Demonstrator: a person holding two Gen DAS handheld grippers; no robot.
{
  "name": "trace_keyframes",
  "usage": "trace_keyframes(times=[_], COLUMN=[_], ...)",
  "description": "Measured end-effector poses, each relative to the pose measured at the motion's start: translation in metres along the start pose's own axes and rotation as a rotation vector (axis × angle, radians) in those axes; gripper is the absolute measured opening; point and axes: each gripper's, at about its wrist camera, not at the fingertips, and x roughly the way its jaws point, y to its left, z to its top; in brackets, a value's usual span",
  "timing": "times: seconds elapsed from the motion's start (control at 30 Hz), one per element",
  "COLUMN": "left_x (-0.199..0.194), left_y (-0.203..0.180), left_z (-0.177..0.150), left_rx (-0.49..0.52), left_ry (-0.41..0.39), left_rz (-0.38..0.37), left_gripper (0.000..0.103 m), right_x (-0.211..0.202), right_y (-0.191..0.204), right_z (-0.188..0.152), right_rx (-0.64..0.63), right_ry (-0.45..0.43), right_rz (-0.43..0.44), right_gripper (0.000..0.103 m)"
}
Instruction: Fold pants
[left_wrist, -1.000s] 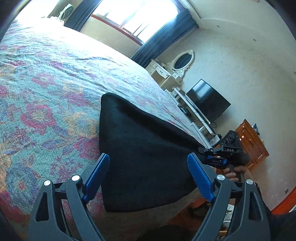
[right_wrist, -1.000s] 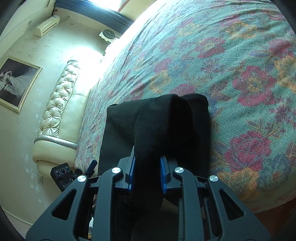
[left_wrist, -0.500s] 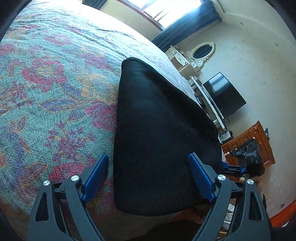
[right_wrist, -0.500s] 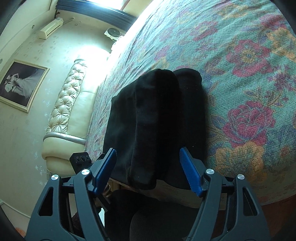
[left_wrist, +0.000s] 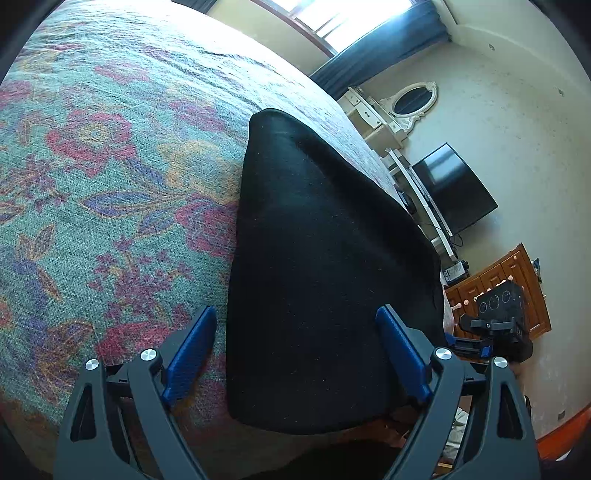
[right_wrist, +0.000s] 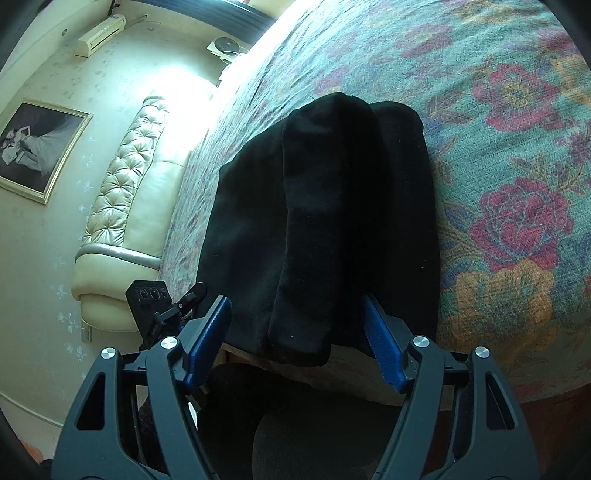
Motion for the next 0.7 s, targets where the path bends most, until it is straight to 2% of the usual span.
trace_keyframes(times=[0.17, 0.27, 0.6, 0.7], left_x=[0.0, 0.003, 0.008, 0.007], left_y=[-0.003, -0.007, -0.014, -0.014], left_z=[-0.001, -0.003, -0.005, -0.004], left_rx=[-0.002, -0.006, -0.005, -0.004], left_ry=[0.0, 0.001, 0.009, 0.011], left_rz=[0.01, 0.021, 0.056, 0.064], left_gripper=[0.087, 0.087, 0.087, 0.087], right_x=[0.012, 0.016, 0.015, 0.014], right_y=[0.0, 0.0, -0.006, 0.002], right_z=[-0.004, -0.005, -0.006, -0.005], right_rx=[-0.012, -0.023, -0.023, -0.05], right_ry=[0.015, 0.013, 0.01, 0.0], right_rz=[0.063, 0.044, -0.04, -0.07], right_gripper=[0.072, 0.071, 0.023, 0.018])
